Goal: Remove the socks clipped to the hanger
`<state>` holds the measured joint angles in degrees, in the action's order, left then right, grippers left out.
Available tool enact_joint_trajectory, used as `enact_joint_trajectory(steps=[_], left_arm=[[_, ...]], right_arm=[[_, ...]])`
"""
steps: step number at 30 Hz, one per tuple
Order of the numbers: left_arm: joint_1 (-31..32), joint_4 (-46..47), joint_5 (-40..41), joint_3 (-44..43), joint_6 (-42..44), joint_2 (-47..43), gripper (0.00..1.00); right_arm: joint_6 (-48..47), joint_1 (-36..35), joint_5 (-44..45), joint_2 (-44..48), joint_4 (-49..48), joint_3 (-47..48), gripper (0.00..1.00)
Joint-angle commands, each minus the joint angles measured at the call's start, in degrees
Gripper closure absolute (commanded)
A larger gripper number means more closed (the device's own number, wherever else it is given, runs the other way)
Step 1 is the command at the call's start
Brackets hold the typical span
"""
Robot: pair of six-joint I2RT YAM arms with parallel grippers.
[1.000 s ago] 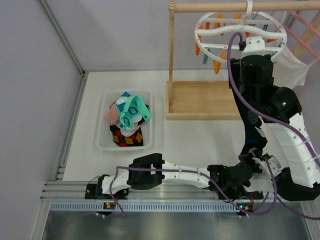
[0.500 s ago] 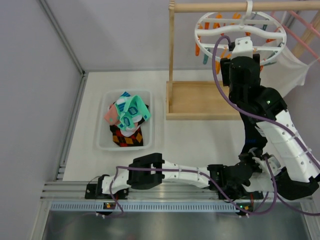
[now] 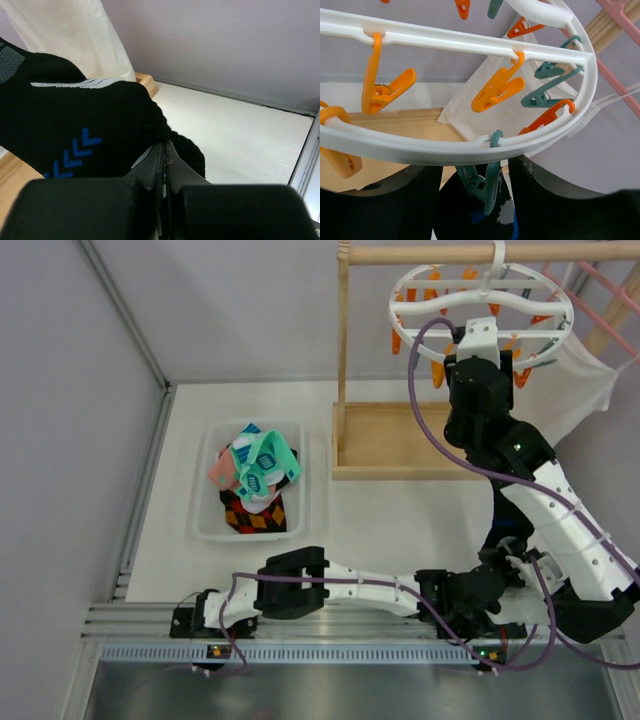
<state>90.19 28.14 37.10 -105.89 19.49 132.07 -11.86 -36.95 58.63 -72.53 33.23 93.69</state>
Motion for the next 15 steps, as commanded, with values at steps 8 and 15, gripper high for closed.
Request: enact_joint_trajectory(steps=[8, 15], left_arm=[[1.04, 0.6, -0.98, -0.29, 0.64, -1.55, 1.0], [0.95, 0.6, -1.07, 0.77, -0.67, -2.17, 1.0]], right_arm=[[-3.52, -0.58, 4.12, 1.69, -8.71, -2.02, 0.61], [-2.91, -0.58, 3.77, 1.87, -8.1, -1.93, 0.97]])
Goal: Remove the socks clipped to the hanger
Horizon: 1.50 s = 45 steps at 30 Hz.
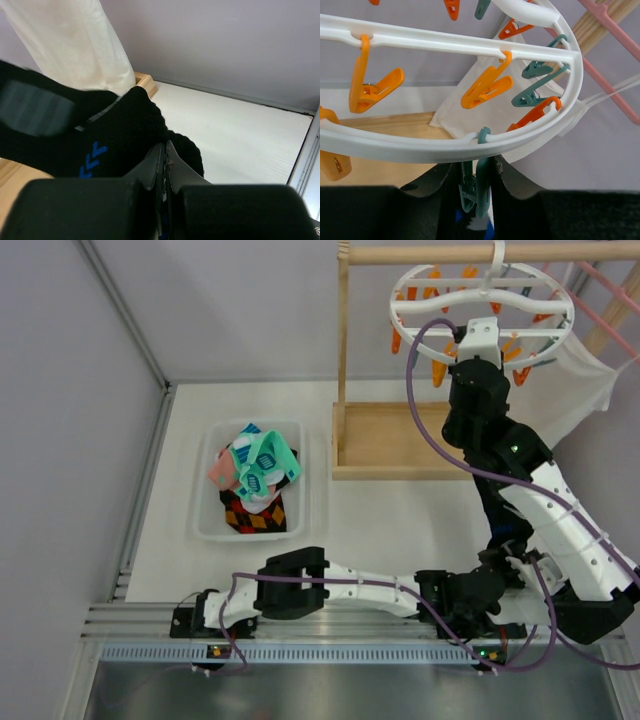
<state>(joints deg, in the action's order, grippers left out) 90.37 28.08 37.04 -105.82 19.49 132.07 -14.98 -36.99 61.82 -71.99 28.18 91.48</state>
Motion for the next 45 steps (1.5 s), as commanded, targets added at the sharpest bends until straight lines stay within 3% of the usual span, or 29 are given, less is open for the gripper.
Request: enact_joint_trajectory(steps=[1, 5, 7, 11, 13, 19, 23, 31, 36, 40, 45], left_arm=[[0.69, 0.66, -1.09, 1.14, -1.11, -2.34, 1.0], [0.07, 0.66, -0.74, 3.95, -2.79, -4.45, 1.0], [-0.02, 0.75, 0.14, 6.06, -2.96, -6.38, 1.0], [-1.15, 0.75, 1.98, 12.29, -5.68, -12.0, 1.0], [-1.6, 0.75, 3.39, 16.76, -6.65, -16.03, 1.0], [-2.13, 0.75, 7.16, 26.97, -10.43, -25.71, 1.0], [-2.21, 0.66, 11.03, 33.73, -11.92, -33.34, 1.0], [-3.53, -2.13, 19.12, 40.25, -9.74, -46.63, 1.0], [-5.2, -5.04, 25.0, 42.01, -5.87, -54.44, 1.0], [-8.61, -11.19, 30.63, 41.92, -6.47, -60.41, 1.0], [-15.04, -26.82, 33.45, 40.43, -15.43, -69.57, 1.0]], right_arm=[[0.65, -0.45, 0.58, 1.15, -2.79, 0.45, 0.99], [1.36, -0.45, -0.73, 1.06, -1.91, 0.89, 0.99], [2.58, -0.36, -1.61, 1.5, -1.12, 0.8, 0.93], [4.96, -0.1, -5.3, 2.99, 0.46, 0.8, 0.57], [6.8, -0.1, -6.53, 3.95, 2.13, 1.15, 0.52], [13.66, -0.01, -19.09, 8.0, 9.25, 4.93, 0.24], [14.63, 0.08, -26.13, 11.07, 14.6, 6.69, 0.0], [20.51, 0.08, -34.04, 17.31, 21.82, 5.3, 0.01], [22.63, 0.08, -33.96, 22.85, 21.39, 0.37, 0.0], [23.33, 0.08, -33.61, 24.61, 20.95, -2.18, 0.01], [23.68, 0.08, -32.65, 25.23, 19.72, -3.94, 0.01]])
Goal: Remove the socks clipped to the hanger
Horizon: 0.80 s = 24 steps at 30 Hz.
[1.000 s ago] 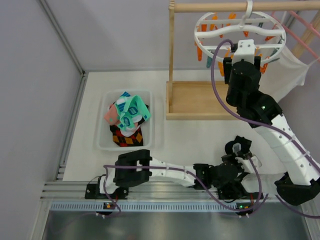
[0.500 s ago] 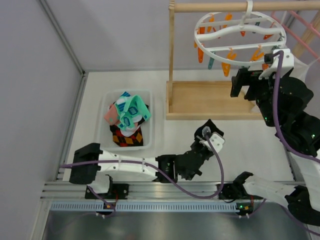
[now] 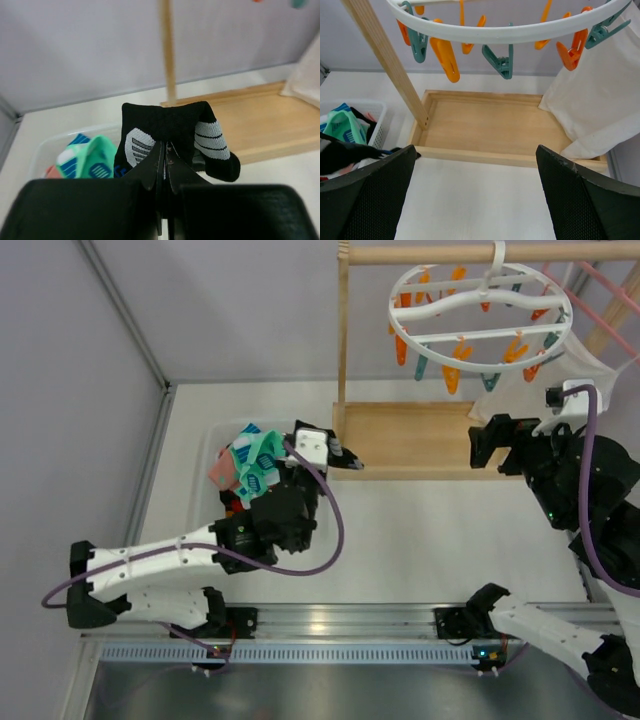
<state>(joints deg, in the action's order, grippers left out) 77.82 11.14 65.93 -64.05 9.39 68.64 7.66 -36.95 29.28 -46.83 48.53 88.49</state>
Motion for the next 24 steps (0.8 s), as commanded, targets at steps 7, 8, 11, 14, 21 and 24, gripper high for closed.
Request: enact_joint_trajectory(steps=[7, 8, 11, 14, 21, 24], left_arm=[[-5.14, -16.76, 10.79, -5.2, -5.43, -12.13, 1.0], [-5.14, -16.94, 11.41, -5.55, -4.91, -12.39, 1.0], [-5.14, -17.11, 15.44, -7.31, -3.06, -12.48, 1.0], [-3.82, -17.11, 20.53, -8.46, -1.3, -13.44, 1.0], [-2.32, -16.94, 19.94, -2.14, -4.01, -16.17, 1.0], [-4.95, -17.2, 11.63, 1.99, -7.87, -17.22, 1.0]], right_arm=[[0.86, -0.05, 0.96, -1.16, -2.48, -2.44, 0.01], [0.78, 0.03, 0.96, -1.16, -2.65, -2.62, 0.0], [0.87, 0.04, 1.04, -1.69, -3.27, -3.14, 0.01], [0.78, -0.05, 1.22, -1.86, -3.53, -3.76, 0.01], [0.78, 0.04, 1.14, -1.51, -5.03, -5.52, 0.01], [1.04, -0.05, 0.61, -1.42, -5.12, -5.87, 0.01]])
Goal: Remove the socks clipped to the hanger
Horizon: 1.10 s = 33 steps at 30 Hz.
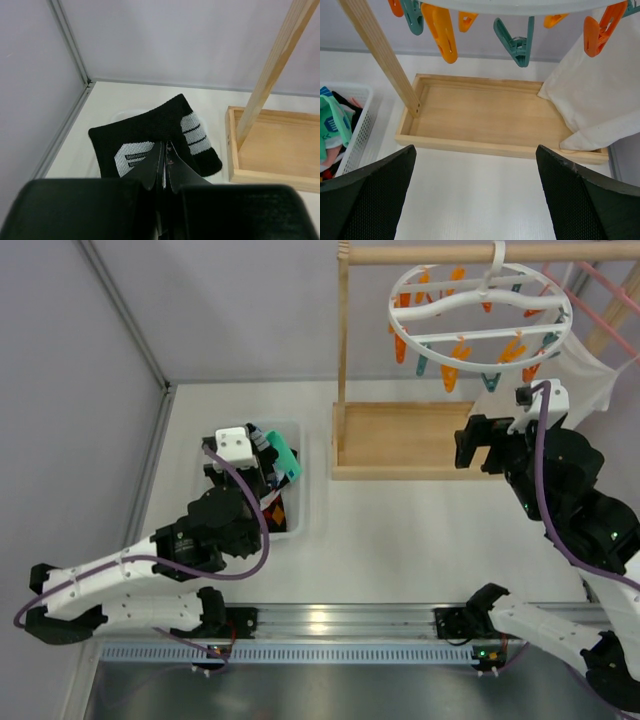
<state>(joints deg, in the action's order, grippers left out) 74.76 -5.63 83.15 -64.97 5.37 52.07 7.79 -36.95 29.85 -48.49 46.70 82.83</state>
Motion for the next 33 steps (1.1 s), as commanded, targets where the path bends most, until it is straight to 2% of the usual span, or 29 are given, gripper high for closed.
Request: enact_joint_trajectory(steps=[1, 2, 3, 6, 14, 17, 24, 29, 33], left_arm=[[-3.47, -1.31, -7.72, 3.53, -5.09, -0.75, 1.0], [-5.31, -4.97, -10.62, 4.23, -7.89, -0.4, 1.0], [-10.03, -7.27, -15.87, 4.06, -12.96, 0.13, 1.0], [-19.19, -9.4, -25.89, 5.64, -18.0, 2.67, 1.0], [-38.08, -10.63, -36.21, 7.31, -27.59, 11.02, 1.0], [-42.14, -10.63, -38.42, 7.31, -29.35, 15.59, 1.0], [-47.34, -10.54, -43.6, 10.04, -34.37, 26.04, 1.0], [-50.32, -10.72, -45.79, 13.02, -38.58, 30.01, 1.0], [-51.65, -10.63, -47.2, 13.38, -38.85, 33.08, 1.0]], right_arm=[[1.17, 0.03, -0.31, 0.32, -3.28, -0.3, 0.01], [1.09, 0.04, -0.23, 0.41, -3.45, -0.47, 0.01], [1.26, 0.04, -0.49, 0.41, -3.54, -0.91, 0.01], [1.09, 0.04, -0.14, 0.85, -3.46, -1.61, 0.01], [0.12, -0.05, -0.05, 1.03, -4.16, -3.19, 0.01], [0.12, 0.04, -0.31, 1.03, -4.86, -4.51, 0.0], [0.38, 0.12, -1.02, 1.73, -6.09, -8.03, 0.01], [0.82, 0.12, -1.81, 2.7, -6.27, -10.22, 0.01], [1.26, 0.04, -2.07, 3.66, -6.53, -11.63, 0.01]])
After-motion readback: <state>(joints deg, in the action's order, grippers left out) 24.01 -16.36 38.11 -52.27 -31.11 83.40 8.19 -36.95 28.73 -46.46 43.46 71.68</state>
